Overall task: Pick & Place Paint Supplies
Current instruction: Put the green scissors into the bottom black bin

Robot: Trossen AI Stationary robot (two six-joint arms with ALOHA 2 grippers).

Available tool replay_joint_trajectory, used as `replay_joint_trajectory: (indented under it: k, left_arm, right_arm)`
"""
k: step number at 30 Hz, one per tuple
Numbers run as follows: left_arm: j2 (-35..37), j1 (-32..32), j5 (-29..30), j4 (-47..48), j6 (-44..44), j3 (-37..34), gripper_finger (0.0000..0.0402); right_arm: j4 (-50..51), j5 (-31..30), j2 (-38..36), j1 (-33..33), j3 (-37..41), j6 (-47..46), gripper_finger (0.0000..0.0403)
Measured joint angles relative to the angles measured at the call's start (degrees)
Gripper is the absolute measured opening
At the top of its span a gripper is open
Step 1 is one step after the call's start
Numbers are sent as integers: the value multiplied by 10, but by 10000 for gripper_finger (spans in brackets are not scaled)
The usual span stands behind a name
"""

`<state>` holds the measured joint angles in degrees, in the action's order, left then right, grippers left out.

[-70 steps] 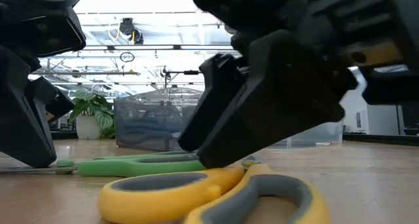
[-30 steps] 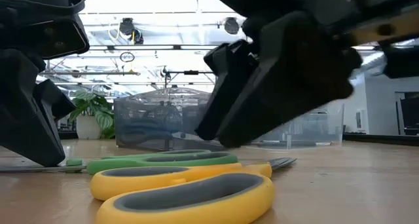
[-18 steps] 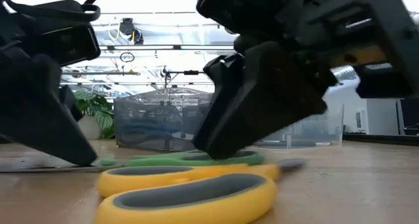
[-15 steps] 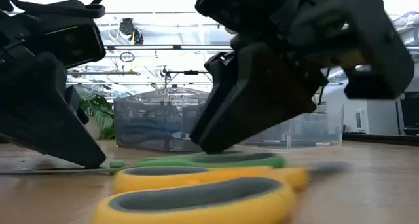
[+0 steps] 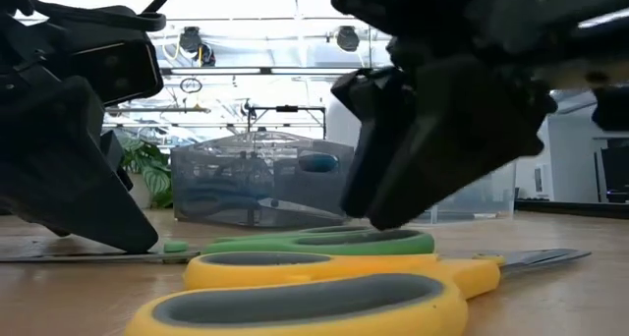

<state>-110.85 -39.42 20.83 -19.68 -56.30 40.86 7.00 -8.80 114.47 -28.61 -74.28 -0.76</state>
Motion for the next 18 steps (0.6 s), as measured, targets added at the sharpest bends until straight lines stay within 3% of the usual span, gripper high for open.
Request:
replay_joint_trajectory:
  k: [18]
  left_arm:
    - [0,7,19,5,-20,0,7]
  right_arm:
    - [31,-1,-1,-42,0,-3,102]
